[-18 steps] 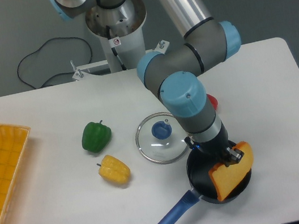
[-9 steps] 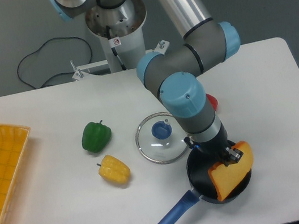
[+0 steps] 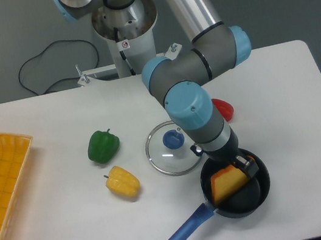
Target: Place the bread slice in the pot
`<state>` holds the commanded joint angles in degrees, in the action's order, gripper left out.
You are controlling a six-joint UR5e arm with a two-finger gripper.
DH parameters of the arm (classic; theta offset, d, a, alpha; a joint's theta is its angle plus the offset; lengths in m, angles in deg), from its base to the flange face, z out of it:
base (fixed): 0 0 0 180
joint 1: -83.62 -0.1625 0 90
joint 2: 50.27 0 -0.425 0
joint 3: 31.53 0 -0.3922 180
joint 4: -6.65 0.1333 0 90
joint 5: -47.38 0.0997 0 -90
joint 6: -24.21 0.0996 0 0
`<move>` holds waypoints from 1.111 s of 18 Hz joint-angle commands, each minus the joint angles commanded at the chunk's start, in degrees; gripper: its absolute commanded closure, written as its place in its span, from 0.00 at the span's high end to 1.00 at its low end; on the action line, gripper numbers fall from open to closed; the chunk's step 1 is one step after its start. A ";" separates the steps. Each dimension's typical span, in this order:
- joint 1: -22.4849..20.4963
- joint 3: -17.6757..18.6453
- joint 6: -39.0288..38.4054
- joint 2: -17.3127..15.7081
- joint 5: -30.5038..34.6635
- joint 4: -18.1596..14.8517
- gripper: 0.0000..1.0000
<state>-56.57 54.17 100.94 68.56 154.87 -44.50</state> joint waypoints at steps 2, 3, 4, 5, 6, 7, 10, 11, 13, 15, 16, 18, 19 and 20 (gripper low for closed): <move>0.09 0.09 -0.09 -0.44 0.26 -0.35 1.00; 0.44 0.09 0.00 -0.70 0.35 -0.70 1.00; 0.70 0.09 -0.08 -1.31 0.52 -1.23 1.00; 1.05 0.09 -0.52 -2.01 0.44 -2.45 1.00; 1.40 -0.26 -0.61 -3.07 -0.08 -3.85 1.00; 1.41 -0.53 -0.61 -4.29 -0.26 -6.30 1.00; 1.58 -1.85 -0.61 -7.29 -1.31 -12.20 1.00; 1.67 -1.76 -0.61 -8.08 -2.28 -13.09 1.00; 1.58 -1.15 -0.26 -9.66 -5.78 -15.81 1.00; 1.93 0.43 0.00 -9.93 -7.29 -16.96 1.00; 2.80 1.05 0.00 -10.02 -7.38 -16.88 1.00; 3.60 1.93 0.00 -10.02 -8.69 -16.70 1.00; 3.52 1.93 0.00 -10.02 -9.75 -16.61 1.00; 3.43 1.93 0.00 -10.02 -10.28 -16.61 1.00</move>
